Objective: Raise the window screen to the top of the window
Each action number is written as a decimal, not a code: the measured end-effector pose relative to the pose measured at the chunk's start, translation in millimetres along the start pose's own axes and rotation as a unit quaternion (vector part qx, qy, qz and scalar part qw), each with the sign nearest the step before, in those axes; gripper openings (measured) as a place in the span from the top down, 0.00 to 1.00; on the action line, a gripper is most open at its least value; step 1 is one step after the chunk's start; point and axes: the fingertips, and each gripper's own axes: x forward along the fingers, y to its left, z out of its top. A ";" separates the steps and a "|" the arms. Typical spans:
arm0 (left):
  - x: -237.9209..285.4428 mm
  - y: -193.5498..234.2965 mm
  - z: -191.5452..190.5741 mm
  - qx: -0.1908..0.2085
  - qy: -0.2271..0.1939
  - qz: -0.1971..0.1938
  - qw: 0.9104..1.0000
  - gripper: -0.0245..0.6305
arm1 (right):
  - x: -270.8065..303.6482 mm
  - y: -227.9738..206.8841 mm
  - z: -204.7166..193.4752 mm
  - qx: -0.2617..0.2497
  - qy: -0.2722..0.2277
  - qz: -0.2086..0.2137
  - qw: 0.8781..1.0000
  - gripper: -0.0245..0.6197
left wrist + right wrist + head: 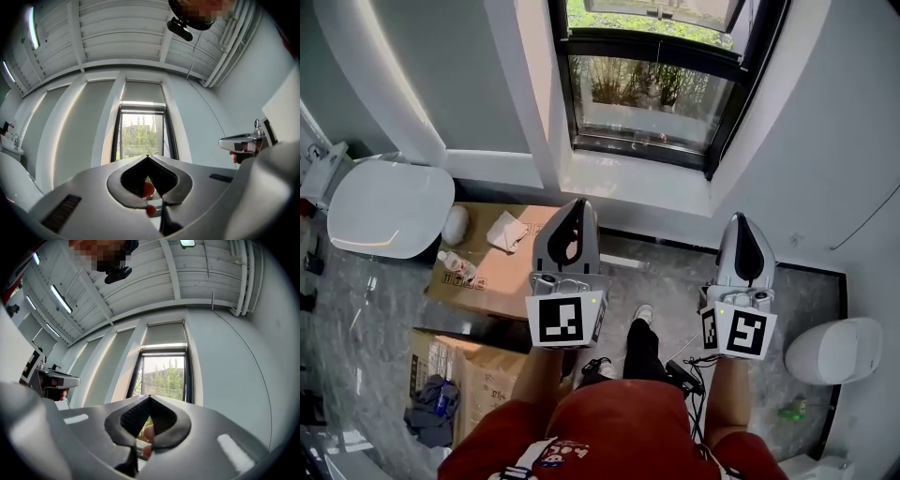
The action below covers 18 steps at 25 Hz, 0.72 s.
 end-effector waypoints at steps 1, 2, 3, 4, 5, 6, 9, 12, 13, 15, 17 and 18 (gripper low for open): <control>6.9 -0.1 -2.1 0.002 -0.001 0.000 1.000 0.96 | 6.5 -3.2 -3.9 0.002 -0.001 -0.001 1.000 0.95; 14.4 -0.1 -3.6 0.003 -0.002 0.000 1.000 0.96 | 13.7 -6.7 -7.4 0.004 -0.002 -0.002 1.000 0.95; 22.3 0.1 -4.9 0.004 -0.004 0.001 1.000 0.96 | 21.4 -10.3 -10.7 0.005 -0.003 -0.002 1.000 0.95; 30.7 0.3 -6.1 0.005 -0.005 0.001 1.000 0.96 | 29.6 -14.2 -14.0 0.006 -0.004 -0.002 1.000 0.95; 40.0 0.5 -7.5 0.006 -0.006 0.002 1.000 0.96 | 38.3 -18.2 -17.4 0.007 -0.005 -0.002 1.000 0.95; 50.2 0.8 -9.0 0.006 -0.006 0.002 1.000 0.96 | 47.5 -22.7 -20.8 0.007 -0.005 -0.002 1.000 0.95; 83.7 -1.3 -13.6 0.003 -0.006 0.005 1.000 0.96 | 75.3 -39.5 -30.1 0.007 -0.005 -0.003 1.000 0.95; 117.1 -9.7 -16.9 0.002 -0.006 0.005 1.000 0.96 | 101.4 -61.6 -40.1 0.014 -0.004 -0.004 1.000 0.95; 127.5 -12.7 -18.1 0.003 -0.005 0.004 1.000 0.96 | 110.2 -68.5 -43.9 0.016 -0.003 -0.003 1.000 0.95; 149.1 -17.0 -21.4 0.005 -0.004 0.005 1.000 0.96 | 129.2 -79.1 -51.2 0.016 -0.003 0.001 1.000 0.95; 171.0 -20.6 -24.9 0.006 -0.003 0.007 1.000 0.96 | 148.0 -87.3 -57.5 0.011 -0.004 0.007 1.000 0.95; 181.6 -22.6 -26.5 0.006 -0.002 0.008 1.000 0.96 | 156.7 -91.9 -60.7 0.009 -0.004 0.009 1.000 0.95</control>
